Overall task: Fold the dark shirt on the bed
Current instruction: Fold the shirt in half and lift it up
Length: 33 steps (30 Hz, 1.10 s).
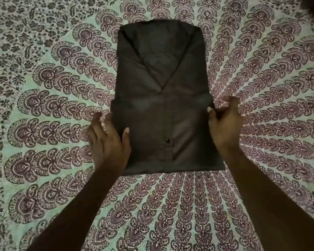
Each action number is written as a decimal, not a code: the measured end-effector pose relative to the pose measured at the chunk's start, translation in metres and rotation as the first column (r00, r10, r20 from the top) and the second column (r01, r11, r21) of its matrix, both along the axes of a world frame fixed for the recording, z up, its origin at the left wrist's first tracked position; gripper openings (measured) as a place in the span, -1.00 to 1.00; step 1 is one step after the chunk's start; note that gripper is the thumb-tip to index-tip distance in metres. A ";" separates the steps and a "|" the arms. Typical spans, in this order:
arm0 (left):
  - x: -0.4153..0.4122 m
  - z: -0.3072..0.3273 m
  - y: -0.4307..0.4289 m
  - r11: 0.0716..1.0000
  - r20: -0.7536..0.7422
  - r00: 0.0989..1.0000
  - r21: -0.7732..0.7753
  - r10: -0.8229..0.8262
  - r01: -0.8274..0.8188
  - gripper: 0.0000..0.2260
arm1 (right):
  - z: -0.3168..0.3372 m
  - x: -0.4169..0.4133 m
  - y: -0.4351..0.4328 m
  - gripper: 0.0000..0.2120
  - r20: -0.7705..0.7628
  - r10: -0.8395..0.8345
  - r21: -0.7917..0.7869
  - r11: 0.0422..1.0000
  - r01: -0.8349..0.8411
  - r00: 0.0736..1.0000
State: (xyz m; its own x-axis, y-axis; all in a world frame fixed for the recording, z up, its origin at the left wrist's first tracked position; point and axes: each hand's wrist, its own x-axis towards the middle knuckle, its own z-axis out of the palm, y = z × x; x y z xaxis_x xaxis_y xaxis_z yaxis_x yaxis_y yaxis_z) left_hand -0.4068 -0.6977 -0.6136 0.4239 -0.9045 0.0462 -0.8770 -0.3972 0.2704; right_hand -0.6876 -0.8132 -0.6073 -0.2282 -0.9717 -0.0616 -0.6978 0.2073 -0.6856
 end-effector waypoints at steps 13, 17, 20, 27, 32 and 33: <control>-0.012 -0.045 0.004 0.930 -0.031 0.948 0.188 -0.316 0.316 -0.36 | -0.037 0.017 0.024 -0.32 -0.517 0.711 0.219 0.648 -0.729 0.477; -0.008 -0.045 0.001 0.905 -0.047 0.936 0.241 -0.349 0.350 -0.33 | -0.042 -0.019 -0.005 -0.26 -0.580 0.645 0.222 0.713 -0.665 0.498; -0.006 -0.038 -0.004 0.886 -0.124 0.938 0.308 -0.323 0.346 -0.31 | -0.034 -0.041 -0.019 -0.23 -0.562 0.618 0.264 0.764 -0.588 0.550; -0.002 0.008 0.008 0.924 -0.029 0.928 0.087 -0.371 0.372 -0.50 | -0.011 -0.067 0.030 -0.23 -0.514 0.732 0.128 0.580 -0.804 0.447; 0.011 0.005 0.076 0.833 -0.071 0.871 0.266 -0.485 0.485 -0.40 | -0.029 -0.092 0.083 -0.41 -0.468 0.815 0.105 0.436 -0.894 0.342; 0.014 0.001 0.084 0.833 -0.089 0.877 0.281 -0.472 0.477 -0.41 | -0.030 -0.094 0.086 -0.42 -0.483 0.806 0.116 0.446 -0.888 0.342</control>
State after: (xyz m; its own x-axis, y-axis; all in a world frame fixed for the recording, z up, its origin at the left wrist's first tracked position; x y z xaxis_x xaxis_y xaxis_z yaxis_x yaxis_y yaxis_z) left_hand -0.3928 -0.6139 -0.6125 -0.0620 -0.9670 -0.2473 -0.9744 0.0051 0.2246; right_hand -0.7816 -0.7268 -0.6377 0.7655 -0.6409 -0.0563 -0.6341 -0.7369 -0.2343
